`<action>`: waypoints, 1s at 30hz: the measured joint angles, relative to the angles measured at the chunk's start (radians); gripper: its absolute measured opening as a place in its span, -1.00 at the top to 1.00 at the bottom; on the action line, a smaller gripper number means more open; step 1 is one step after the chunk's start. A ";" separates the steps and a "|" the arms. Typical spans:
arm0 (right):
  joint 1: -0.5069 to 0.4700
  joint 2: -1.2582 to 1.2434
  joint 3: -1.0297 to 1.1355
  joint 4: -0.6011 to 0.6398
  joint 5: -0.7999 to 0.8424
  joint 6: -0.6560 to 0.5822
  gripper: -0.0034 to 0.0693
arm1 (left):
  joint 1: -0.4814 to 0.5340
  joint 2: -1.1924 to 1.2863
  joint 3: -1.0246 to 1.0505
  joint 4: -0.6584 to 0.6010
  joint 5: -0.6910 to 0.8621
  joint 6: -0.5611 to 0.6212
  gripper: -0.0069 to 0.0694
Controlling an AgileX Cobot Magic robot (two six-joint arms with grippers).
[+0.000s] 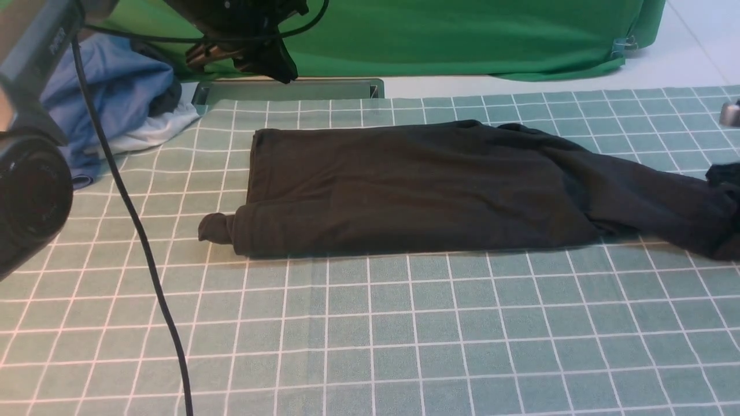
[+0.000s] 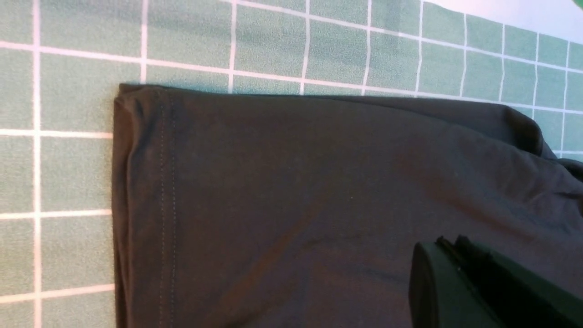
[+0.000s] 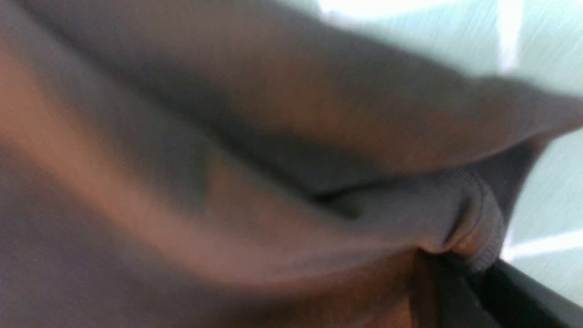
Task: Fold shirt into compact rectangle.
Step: 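Pull the folded dark garment lengthwise by its ends to straighten it flat on the table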
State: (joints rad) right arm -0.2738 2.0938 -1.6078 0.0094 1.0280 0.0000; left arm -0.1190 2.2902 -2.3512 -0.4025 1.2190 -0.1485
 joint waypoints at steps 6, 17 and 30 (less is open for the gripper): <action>0.000 0.000 -0.087 -0.063 -0.065 -0.008 0.73 | 0.000 -0.034 0.069 0.002 -0.006 0.000 0.78; 0.000 0.056 -0.109 -0.148 -0.147 -0.012 0.11 | 0.000 -0.257 0.472 0.106 -0.004 -0.004 0.78; -0.002 0.056 -0.188 -0.111 -0.010 0.062 -0.72 | -0.034 -0.303 0.703 0.111 -0.001 -0.035 0.08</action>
State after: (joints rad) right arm -0.2758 2.1499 -1.7962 -0.1015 1.0178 0.0623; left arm -0.1528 1.9874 -1.6479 -0.2913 1.2184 -0.1832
